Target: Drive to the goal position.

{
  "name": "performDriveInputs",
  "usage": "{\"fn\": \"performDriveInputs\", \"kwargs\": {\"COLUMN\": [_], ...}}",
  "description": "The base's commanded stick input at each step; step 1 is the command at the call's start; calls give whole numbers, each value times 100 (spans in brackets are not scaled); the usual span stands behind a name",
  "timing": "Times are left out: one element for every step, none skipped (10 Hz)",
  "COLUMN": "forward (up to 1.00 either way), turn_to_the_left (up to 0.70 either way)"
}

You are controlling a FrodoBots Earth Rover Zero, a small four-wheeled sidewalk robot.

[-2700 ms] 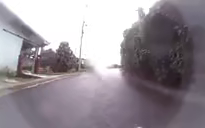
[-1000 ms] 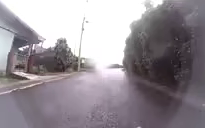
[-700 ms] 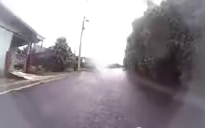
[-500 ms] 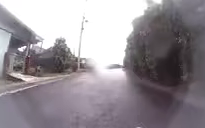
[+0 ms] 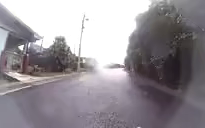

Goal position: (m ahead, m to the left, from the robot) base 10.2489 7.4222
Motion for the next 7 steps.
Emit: {"fn": "performDriveInputs", "kwargs": {"forward": [70,70,70,70,70,70,70], "turn_to_the_left": [0,0,0,0,0,0,0]}}
